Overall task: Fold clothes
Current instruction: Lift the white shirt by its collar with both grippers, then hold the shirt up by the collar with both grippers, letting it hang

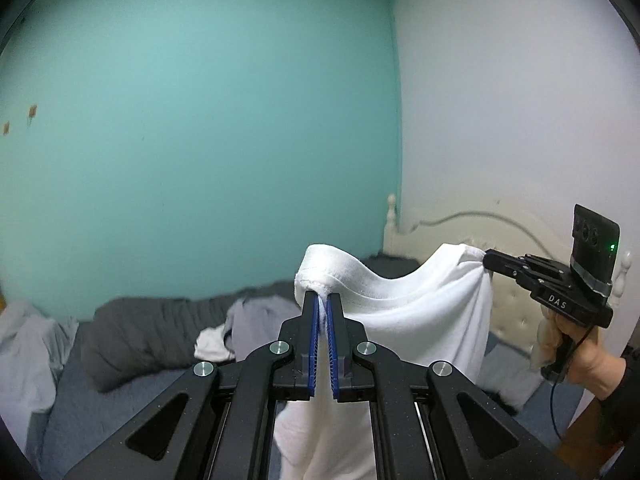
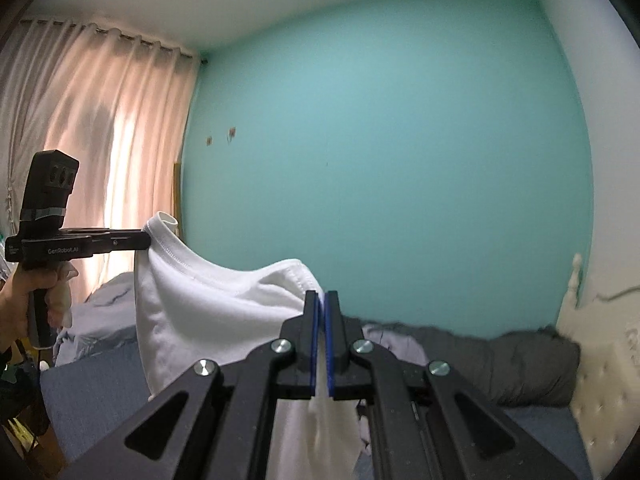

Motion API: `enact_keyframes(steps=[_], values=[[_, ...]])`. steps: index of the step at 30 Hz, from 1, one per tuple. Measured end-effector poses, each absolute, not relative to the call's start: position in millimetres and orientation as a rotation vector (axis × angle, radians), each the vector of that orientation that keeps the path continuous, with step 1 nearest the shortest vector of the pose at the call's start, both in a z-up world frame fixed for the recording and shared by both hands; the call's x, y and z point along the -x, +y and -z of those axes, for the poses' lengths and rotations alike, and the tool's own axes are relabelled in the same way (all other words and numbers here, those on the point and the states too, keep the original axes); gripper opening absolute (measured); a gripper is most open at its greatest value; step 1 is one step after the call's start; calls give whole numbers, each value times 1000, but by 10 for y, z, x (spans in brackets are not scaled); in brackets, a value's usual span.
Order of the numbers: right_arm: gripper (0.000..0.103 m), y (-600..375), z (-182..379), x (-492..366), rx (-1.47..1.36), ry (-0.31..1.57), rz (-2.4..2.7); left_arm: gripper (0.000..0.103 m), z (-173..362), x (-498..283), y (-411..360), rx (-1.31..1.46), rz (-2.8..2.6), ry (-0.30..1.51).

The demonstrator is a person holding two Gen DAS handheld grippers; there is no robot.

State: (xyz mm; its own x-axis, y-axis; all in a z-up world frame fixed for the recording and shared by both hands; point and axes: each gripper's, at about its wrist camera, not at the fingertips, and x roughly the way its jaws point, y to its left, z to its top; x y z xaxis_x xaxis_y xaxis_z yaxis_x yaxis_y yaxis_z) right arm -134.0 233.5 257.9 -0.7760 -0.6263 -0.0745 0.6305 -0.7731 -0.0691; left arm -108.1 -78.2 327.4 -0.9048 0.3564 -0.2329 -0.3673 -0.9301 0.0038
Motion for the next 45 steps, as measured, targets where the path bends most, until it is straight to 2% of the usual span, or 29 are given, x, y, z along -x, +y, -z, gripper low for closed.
enact_keyframes(steps=[6,10,45], values=[[2,2433,-2938,892,24,126,2460,4,-3664,574,-682,250,-2771,85],[2,2473,-2989,761,52,132,2460,4,-3780,343,-642,222,-2782,97],[2,2587,-2999,-175,51,127,2402,4,-3603,-940,-348,208,-2755,151]])
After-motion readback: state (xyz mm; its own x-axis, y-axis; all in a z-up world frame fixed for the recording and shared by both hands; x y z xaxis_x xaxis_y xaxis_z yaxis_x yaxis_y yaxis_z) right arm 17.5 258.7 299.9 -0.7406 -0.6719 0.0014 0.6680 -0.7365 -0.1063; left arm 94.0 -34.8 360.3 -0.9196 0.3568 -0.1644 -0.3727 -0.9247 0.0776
